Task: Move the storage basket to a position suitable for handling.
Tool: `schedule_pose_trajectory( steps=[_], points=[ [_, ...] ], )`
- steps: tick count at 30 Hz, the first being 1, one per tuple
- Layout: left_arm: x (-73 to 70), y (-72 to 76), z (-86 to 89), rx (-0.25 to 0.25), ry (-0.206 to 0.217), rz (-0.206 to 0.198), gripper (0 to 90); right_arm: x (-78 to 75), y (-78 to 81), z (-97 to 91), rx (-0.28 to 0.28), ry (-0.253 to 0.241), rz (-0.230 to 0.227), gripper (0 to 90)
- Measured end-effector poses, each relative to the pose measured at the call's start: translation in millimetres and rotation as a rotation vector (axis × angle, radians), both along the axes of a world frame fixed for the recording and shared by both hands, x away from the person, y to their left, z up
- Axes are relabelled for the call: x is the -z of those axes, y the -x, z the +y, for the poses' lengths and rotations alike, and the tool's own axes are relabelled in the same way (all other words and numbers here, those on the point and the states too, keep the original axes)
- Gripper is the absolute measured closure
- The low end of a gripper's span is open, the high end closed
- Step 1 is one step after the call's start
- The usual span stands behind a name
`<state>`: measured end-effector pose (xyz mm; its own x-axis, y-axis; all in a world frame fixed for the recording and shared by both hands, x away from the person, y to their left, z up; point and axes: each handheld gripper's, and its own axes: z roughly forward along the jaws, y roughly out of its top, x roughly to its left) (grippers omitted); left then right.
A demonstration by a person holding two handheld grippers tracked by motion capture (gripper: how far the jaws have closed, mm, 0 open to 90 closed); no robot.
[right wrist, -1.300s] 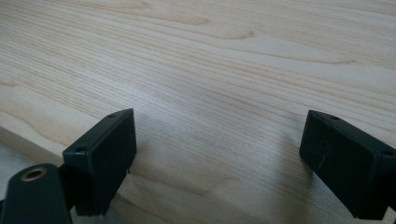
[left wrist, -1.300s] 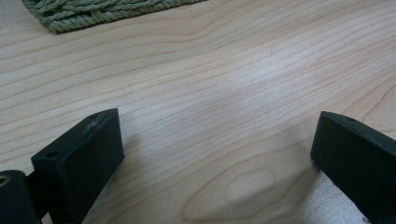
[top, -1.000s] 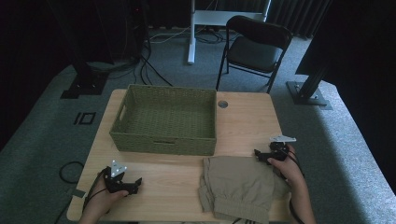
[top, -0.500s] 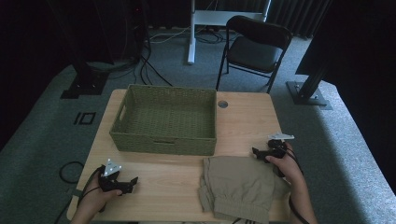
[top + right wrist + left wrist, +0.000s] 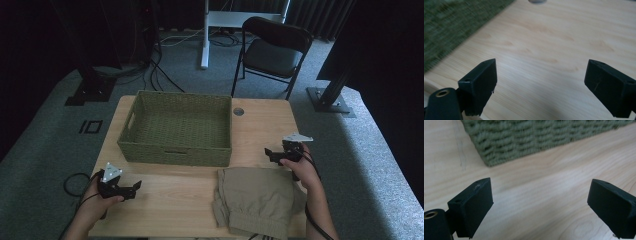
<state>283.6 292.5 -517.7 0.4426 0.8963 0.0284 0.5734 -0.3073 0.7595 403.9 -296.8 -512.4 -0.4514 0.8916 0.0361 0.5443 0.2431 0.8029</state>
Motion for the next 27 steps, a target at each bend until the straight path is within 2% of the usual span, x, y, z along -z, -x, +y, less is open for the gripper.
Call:
schedule_pose_trajectory(
  steps=[3,6,8,9,11,13,15,17,22,24,27],
  points=[
    [-6.0,-3.3,0.2,0.000,0.004,-0.014,7.2,-8.4,0.1,5.7,-0.009,-0.024,-0.011,10.8],
    [-17.1,-8.4,0.1,0.007,-0.003,-0.038,7.2,-25.6,0.5,18.3,-0.037,-0.056,-0.049,10.8],
    [-17.1,-8.4,0.1,0.007,-0.003,-0.038,7.2,-29.3,0.6,21.5,-0.044,-0.060,-0.054,10.8],
    [-26.3,-11.6,0.3,0.016,0.003,-0.058,7.2,-36.0,0.5,27.5,-0.056,-0.055,-0.067,11.7],
    [-34.1,-14.4,2.9,0.026,0.001,-0.067,7.2,-41.9,0.9,33.8,-0.067,-0.055,-0.073,13.1],
    [-43.0,-17.0,7.3,0.021,0.016,-0.085,7.2,-47.6,1.8,40.6,-0.077,-0.078,-0.080,12.9],
    [-51.4,-20.1,11.5,0.011,0.025,-0.110,7.2,-52.8,2.8,47.5,-0.088,-0.078,-0.092,12.9],
    [-59.2,-23.7,15.3,0.003,0.012,-0.126,7.2,-56.7,3.0,54.6,-0.101,-0.094,-0.092,12.8],
    [-74.9,-35.2,19.0,-0.005,0.008,-0.158,7.2,-63.0,0.7,72.3,-0.127,-0.074,-0.091,12.8],
    [-77.3,-37.8,19.5,-0.011,0.012,-0.158,7.2,-64.3,-1.0,79.0,-0.134,-0.077,-0.095,12.9],
    [-84.5,-51.0,21.4,-0.023,0.004,-0.197,7.2,-65.0,-3.0,89.7,-0.147,-0.086,-0.103,12.8]
  ],
)
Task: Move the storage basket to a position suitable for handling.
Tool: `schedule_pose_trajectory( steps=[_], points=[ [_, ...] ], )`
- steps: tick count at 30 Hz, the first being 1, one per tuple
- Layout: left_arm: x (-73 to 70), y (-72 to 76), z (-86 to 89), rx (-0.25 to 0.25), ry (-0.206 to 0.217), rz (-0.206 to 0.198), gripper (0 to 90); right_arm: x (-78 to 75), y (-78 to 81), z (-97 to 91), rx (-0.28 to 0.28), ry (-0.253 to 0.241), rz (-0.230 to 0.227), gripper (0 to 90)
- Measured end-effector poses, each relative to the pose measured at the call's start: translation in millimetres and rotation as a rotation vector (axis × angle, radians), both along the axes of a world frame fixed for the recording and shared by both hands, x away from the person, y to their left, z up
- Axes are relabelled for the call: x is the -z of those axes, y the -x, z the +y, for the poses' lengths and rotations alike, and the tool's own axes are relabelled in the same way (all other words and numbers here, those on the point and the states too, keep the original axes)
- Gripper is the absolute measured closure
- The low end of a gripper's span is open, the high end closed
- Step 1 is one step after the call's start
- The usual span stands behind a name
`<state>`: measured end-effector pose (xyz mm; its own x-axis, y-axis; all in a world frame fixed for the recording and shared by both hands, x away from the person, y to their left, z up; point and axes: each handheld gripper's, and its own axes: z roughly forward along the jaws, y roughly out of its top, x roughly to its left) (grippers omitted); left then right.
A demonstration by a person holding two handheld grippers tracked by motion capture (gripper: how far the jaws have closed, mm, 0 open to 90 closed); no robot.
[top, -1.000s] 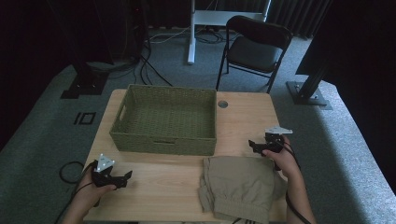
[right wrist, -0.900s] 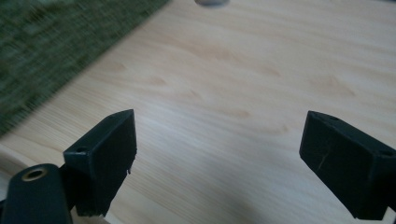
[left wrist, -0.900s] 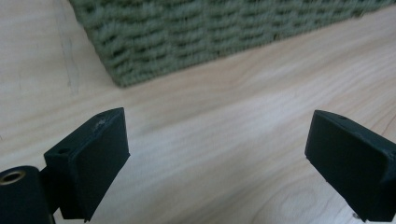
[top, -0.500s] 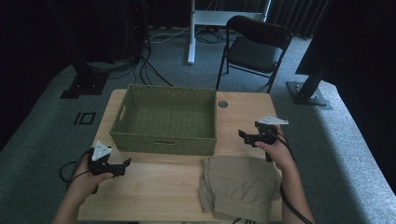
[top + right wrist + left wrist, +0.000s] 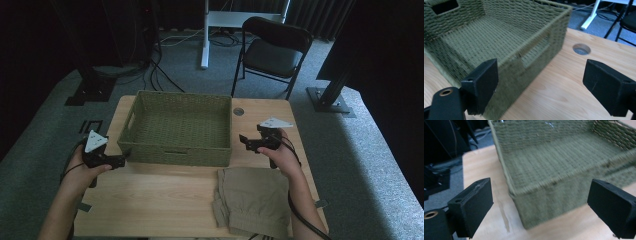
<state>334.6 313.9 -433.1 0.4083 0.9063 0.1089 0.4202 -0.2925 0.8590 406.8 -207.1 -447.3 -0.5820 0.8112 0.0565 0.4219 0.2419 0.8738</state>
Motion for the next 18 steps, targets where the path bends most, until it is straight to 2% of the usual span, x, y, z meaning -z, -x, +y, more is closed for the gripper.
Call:
schedule_pose_trajectory(
  steps=[2,3,5,6,8,11,13,15,16,18],
  points=[
    [-0.6,-4.2,1.0,-0.015,0.004,-0.010,7.2,0.6,-1.5,7.0,-0.003,-0.018,0.007,12.8],
    [0.5,-13.0,3.5,-0.030,0.009,-0.003,7.2,1.3,-2.8,10.2,-0.003,-0.028,0.010,12.8],
    [0.5,-13.0,3.5,-0.030,0.009,-0.003,7.2,2.0,-3.9,13.5,-0.001,-0.038,0.013,12.8],
    [2.7,-24.5,5.5,-0.040,0.001,0.006,7.2,3.2,-6.3,19.6,-0.006,-0.035,0.008,12.9],
    [3.5,-33.1,7.8,-0.045,0.046,0.016,7.2,3.8,-7.9,25.1,-0.010,-0.016,0.003,13.9],
    [6.6,-45.5,11.0,-0.052,0.034,0.020,7.2,4.6,-9.9,35.4,-0.016,-0.002,0.003,13.9],
    [9.4,-53.2,12.1,-0.056,0.072,0.032,7.3,6.1,-11.3,42.7,-0.025,0.013,0.002,13.9],
    [11.7,-58.5,12.5,-0.058,0.077,0.032,7.3,8.5,-13.9,48.9,-0.023,0.028,0.003,13.9],
    [13.9,-62.1,12.6,-0.069,0.086,0.033,7.9,9.4,-14.9,51.0,-0.020,0.028,0.006,13.9],
    [18.8,-67.2,13.3,-0.079,0.104,0.047,14.6,11.9,-17.6,56.4,-0.016,0.041,0.008,14.1]
  ],
)
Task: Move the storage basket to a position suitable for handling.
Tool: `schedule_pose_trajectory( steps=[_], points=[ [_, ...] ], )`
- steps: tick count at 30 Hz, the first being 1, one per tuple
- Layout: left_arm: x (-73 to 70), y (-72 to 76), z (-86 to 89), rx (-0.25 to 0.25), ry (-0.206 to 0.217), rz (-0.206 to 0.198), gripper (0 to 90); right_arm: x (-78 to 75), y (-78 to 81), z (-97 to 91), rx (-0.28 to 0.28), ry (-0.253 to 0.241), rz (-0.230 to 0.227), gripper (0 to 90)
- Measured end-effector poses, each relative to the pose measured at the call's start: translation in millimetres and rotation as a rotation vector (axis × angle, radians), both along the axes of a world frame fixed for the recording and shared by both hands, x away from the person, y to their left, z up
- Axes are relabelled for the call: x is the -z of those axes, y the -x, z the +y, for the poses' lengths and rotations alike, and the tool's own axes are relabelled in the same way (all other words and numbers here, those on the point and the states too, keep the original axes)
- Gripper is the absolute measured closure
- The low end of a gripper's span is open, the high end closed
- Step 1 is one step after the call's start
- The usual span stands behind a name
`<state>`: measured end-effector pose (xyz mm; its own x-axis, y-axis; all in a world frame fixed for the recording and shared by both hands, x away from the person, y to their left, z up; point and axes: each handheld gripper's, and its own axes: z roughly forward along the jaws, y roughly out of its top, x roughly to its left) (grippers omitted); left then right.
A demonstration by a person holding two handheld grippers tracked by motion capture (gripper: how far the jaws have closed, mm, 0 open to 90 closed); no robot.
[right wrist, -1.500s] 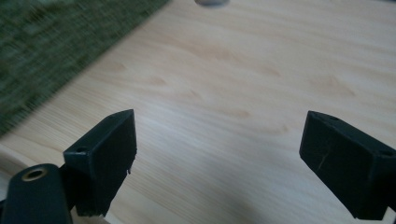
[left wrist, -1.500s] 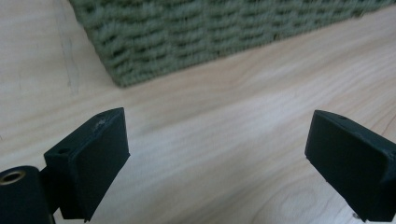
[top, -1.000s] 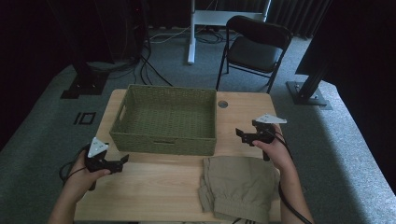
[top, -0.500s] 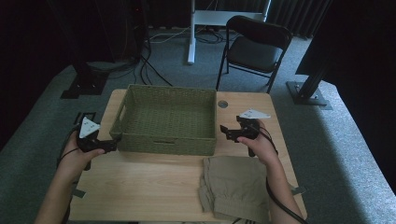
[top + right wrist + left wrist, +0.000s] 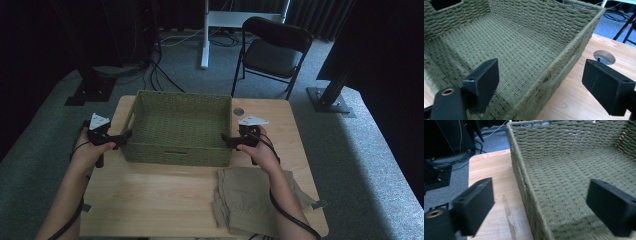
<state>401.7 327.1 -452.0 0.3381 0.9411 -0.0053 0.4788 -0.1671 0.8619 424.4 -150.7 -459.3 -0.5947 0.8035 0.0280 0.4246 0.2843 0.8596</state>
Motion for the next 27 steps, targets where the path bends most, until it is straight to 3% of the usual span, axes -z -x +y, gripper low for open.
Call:
schedule_pose_trajectory(
  steps=[3,6,8,9,11,14,15,18,19,22,27],
  points=[
    [7.4,-4.8,-1.8,-0.021,-0.041,-0.005,17.9,2.6,-1.9,5.2,0.013,0.014,-0.003,21.5],
    [12.4,-8.2,-3.9,-0.051,-0.038,-0.008,31.2,5.1,-2.9,7.5,0.040,0.025,0.005,41.8],
    [15.0,-9.5,-5.6,-0.073,-0.040,0.009,41.4,7.3,-3.2,8.6,0.054,0.038,0.012,46.2],
    [16.1,-9.5,-6.4,-0.059,-0.036,0.045,47.5,8.5,-3.2,9.3,0.057,0.037,0.015,48.4],
    [16.3,-9.3,-7.1,-0.069,-0.016,0.064,54.6,11.8,-2.7,10.9,0.076,0.051,0.020,50.7],
    [17.8,-8.9,-7.7,-0.088,0.067,0.110,68.6,16.3,-1.9,11.9,0.103,0.021,0.038,54.1],
    [18.1,-8.2,-8.7,-0.097,0.065,0.102,73.9,16.5,-1.4,12.4,0.111,0.017,0.039,54.9],
    [16.5,-6.2,-16.2,-0.113,-0.030,0.086,77.3,14.5,0.1,15.1,0.137,0.027,0.042,59.1],
    [16.3,-5.8,-17.7,-0.124,-0.038,0.088,78.5,14.6,0.1,15.7,0.146,0.023,0.049,59.9],
    [17.7,-4.7,-19.0,-0.166,0.019,0.091,81.4,13.9,0.4,17.3,0.173,0.026,0.062,62.1],
    [19.1,-2.0,-23.8,-0.189,0.002,0.078,82.7,12.0,-0.7,20.2,0.200,0.054,0.074,64.4]
  ],
)
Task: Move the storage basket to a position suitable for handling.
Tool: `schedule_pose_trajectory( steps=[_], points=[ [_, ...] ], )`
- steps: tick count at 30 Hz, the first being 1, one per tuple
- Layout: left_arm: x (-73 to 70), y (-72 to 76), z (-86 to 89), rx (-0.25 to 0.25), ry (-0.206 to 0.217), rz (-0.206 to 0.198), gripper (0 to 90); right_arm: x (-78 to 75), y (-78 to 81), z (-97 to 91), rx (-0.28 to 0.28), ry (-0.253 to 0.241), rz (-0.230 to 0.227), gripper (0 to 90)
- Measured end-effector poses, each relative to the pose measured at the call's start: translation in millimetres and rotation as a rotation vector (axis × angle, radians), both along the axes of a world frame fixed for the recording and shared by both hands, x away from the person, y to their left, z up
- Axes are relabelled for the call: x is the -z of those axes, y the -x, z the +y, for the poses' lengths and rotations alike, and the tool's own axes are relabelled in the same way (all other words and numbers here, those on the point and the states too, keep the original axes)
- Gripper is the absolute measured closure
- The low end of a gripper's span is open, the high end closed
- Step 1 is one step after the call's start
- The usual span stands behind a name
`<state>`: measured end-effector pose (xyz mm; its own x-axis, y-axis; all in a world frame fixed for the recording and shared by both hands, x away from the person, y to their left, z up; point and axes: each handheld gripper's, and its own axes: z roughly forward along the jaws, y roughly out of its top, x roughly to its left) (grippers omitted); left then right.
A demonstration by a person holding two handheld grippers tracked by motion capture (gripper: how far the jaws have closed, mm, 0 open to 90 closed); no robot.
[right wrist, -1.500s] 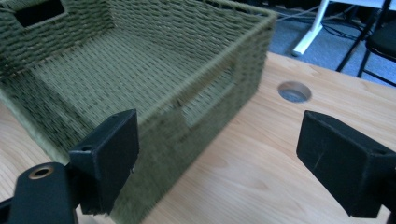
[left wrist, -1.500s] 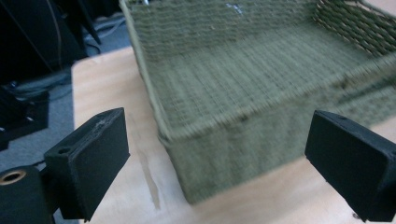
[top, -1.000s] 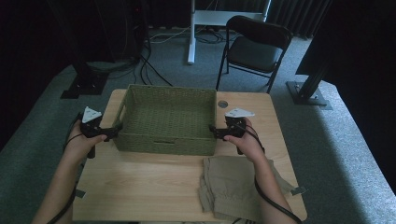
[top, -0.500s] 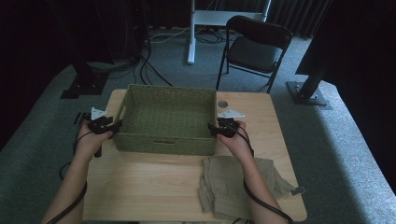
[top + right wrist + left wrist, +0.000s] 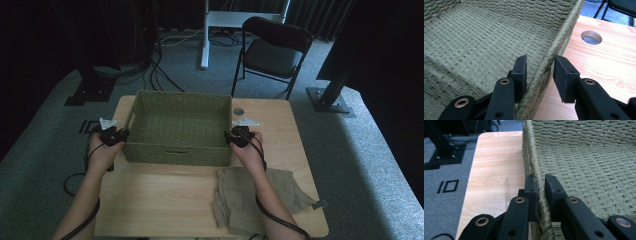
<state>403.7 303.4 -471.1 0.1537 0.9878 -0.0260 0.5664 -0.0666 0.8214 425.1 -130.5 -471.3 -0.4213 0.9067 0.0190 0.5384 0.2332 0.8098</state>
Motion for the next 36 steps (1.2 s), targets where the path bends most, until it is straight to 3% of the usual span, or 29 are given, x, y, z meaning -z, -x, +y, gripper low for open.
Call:
schedule_pose_trajectory(
  steps=[10,13,14,20,30,36],
  points=[
    [0.5,1.4,-11.8,-0.009,0.019,-0.002,82.8,-0.6,-3.3,-10.3,0.029,-0.008,0.020,67.6],
    [1.0,0.5,-19.7,-0.032,0.044,0.002,83.3,-0.9,-4.6,-15.8,0.033,-0.006,0.023,67.8],
    [0.8,0.4,-22.7,-0.036,0.031,0.001,83.4,-1.0,-4.8,-17.3,0.034,-0.003,0.023,67.8],
    [0.9,-0.1,-31.7,-0.030,0.016,0.001,83.4,-1.3,-5.2,-26.3,0.036,0.010,0.017,68.1],
    [3.1,-3.5,-57.1,0.005,0.041,-0.011,82.6,-2.5,-6.3,-51.7,0.045,0.026,0.026,68.4],
    [2.0,-6.5,-74.4,0.028,0.021,0.002,82.4,-3.9,-7.2,-71.0,0.059,0.042,0.040,68.6]
  ],
)
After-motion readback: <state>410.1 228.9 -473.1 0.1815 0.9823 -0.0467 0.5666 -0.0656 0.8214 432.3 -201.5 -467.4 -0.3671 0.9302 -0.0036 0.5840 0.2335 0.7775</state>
